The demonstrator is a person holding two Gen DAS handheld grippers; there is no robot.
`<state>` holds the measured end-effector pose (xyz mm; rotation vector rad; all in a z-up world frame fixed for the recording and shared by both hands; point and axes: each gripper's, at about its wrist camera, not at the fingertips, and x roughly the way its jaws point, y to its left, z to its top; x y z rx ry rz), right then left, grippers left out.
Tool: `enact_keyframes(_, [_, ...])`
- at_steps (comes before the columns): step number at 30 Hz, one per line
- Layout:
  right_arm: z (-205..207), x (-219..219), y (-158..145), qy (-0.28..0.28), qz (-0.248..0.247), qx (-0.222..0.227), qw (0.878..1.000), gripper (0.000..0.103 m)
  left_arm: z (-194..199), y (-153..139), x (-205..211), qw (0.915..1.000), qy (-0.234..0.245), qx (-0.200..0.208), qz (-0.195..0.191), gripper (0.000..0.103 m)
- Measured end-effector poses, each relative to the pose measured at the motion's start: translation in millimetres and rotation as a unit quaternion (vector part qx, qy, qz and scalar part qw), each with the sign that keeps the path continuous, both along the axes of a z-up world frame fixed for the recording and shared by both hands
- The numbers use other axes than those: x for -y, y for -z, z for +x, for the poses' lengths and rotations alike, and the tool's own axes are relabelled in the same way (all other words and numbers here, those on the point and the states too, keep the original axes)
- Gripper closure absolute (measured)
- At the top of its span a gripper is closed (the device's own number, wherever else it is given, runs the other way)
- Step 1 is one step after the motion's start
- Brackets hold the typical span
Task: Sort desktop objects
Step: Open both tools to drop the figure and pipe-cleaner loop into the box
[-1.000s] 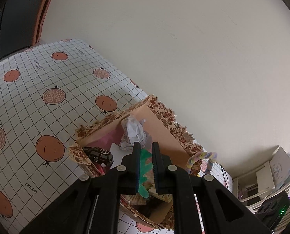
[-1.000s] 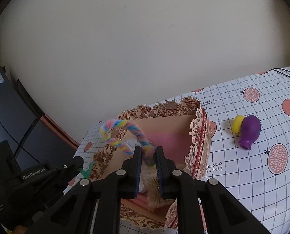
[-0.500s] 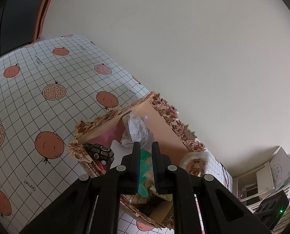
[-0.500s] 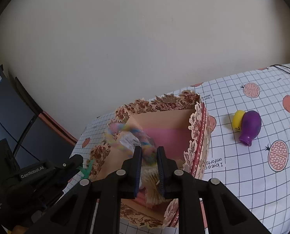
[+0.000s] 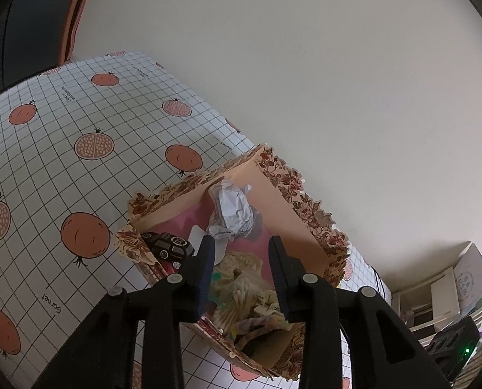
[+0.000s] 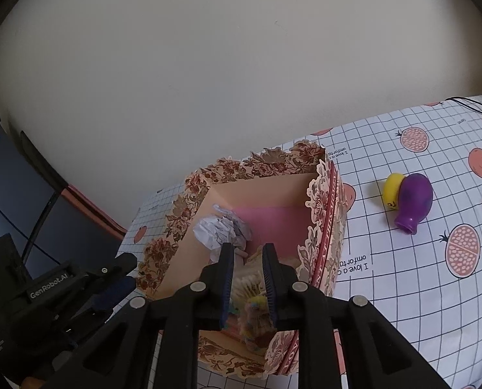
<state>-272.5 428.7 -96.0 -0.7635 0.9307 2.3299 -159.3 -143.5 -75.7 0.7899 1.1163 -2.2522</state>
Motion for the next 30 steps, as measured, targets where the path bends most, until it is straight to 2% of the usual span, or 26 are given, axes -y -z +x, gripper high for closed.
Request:
enact_keyframes(3, [0.2, -0.7, 0.7, 0.002, -0.001, 0.001, 1.000, 0.079, 0.1, 0.2, -0.3, 1.0000, 0.000, 0.001, 0.000, 0.065])
enact_keyframes(7, [1.5, -1.3, 1.3, 0.001, -0.004, -0.003, 1.000, 0.062, 1.1, 1.1, 0.6, 1.0000, -0.006, 0.006, 0.001, 0.056])
enact_keyframes(10, [0.6, -1.2, 1.1, -0.001, -0.002, -0.001, 1.000, 0.061, 2.1, 2.0, 1.9, 0.9999, -0.009, 0.008, 0.004, 0.053])
enact_keyframes(12, [0.2, -0.8, 1.4, -0.002, -0.002, -0.001, 1.000, 0.058, 1.6, 1.8, 1.5, 0.9999, -0.009, 0.010, 0.002, 0.045])
enact_keyframes(14, [0.3, -0.4, 1.2, -0.002, -0.001, 0.000, 1.000, 0.053, 1.1, 1.1, 0.9, 0.9999, -0.008, 0.009, 0.000, 0.040])
enact_keyframes(16, [-0.2, 0.2, 0.5, 0.000, 0.005, 0.004, 1.000, 0.040, 1.0, 0.9, 0.6, 0.9999, -0.008, 0.009, 0.000, 0.036])
enact_keyframes(18, [0.3, 0.8, -0.8, 0.003, 0.012, 0.006, 1.000, 0.032, -0.1, 1.8, 0.4, 0.9999, -0.008, 0.013, 0.001, 0.032])
enact_keyframes(26, [1.1, -0.4, -1.1, 0.005, 0.016, 0.011, 1.000, 0.024, -2.1, 2.2, -0.8, 0.9997, -0.007, 0.022, -0.003, 0.020])
enact_keyframes(30, [3.3, -2.5, 0.0, 0.010, 0.012, 0.009, 1.000, 0.011, -2.4, 2.3, -1.4, 0.9995, -0.008, 0.031, -0.008, 0.016])
